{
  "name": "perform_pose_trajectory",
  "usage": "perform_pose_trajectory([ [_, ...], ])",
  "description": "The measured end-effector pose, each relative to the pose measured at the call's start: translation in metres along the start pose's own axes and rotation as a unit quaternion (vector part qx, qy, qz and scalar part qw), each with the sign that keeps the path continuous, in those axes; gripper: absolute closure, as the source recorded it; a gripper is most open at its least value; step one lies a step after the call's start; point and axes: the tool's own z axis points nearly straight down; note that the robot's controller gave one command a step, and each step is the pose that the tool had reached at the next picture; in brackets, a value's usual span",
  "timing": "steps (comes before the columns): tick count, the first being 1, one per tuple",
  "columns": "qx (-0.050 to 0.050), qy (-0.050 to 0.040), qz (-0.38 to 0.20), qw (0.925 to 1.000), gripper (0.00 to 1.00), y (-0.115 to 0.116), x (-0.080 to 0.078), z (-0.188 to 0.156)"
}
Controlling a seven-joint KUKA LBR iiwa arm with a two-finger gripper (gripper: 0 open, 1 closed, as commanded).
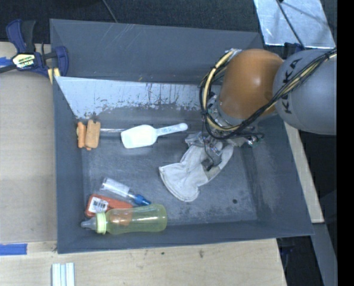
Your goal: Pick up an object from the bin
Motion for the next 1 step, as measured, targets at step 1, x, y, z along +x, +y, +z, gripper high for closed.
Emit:
perform_pose_trajectory([
  [1, 0.000, -0.0001, 0.000, 1.0000, 1.00, -0.0001, 0.0000, 0.0000],
])
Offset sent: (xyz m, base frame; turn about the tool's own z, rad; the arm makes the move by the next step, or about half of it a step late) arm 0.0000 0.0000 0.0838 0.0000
